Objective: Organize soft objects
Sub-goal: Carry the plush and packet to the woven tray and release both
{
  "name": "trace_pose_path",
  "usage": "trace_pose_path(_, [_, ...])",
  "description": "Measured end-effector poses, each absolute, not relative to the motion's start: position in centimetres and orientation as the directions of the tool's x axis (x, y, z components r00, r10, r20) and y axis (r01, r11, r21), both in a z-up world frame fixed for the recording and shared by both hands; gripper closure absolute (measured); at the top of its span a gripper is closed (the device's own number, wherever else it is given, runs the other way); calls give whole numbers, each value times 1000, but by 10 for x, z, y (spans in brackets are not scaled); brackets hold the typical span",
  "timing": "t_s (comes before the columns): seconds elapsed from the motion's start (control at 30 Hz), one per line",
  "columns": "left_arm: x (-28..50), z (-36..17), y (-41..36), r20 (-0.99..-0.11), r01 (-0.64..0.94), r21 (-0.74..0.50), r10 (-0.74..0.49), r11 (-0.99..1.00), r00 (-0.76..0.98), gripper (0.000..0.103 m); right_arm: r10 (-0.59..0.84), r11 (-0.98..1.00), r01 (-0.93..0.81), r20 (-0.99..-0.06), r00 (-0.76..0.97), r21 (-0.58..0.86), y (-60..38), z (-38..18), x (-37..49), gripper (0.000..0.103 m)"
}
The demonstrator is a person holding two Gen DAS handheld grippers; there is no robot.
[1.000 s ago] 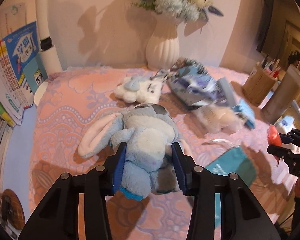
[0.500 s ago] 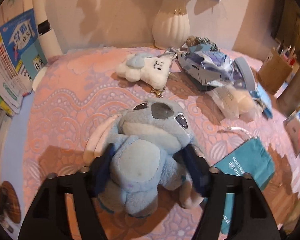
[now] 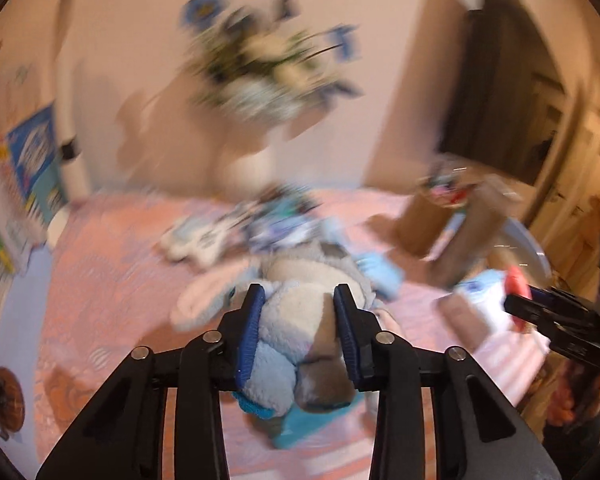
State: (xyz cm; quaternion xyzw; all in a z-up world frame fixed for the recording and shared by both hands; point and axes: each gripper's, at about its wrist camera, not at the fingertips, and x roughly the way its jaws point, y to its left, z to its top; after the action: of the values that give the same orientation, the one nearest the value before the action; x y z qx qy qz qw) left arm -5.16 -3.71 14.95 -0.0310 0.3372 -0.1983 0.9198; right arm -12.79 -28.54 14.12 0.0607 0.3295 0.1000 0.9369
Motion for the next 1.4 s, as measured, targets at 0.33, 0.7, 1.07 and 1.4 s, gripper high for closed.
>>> trace_pose_path(0.33, [-43, 131, -110, -672, 450, -214, -465, 867, 577, 96, 213, 966, -68, -616, 759, 250, -341, 133, -151, 66])
trace_pose_path(0.7, [-77, 40, -116, -856, 452, -221, -394, 864, 335, 21, 273, 950, -98, -630, 727, 297, -347, 111, -155, 66])
trace_pose_path(1.07, [-103, 63, -145, -822, 516, -113, -371, 849, 431, 70, 266, 948, -85, -617, 741, 306, -359, 115, -164, 66])
trace_pose_path(1.4, [-104, 173, -218, -626, 633, -146, -566, 761, 536, 70, 130, 947, 51, -524, 842, 317, -430, 165, -188, 66])
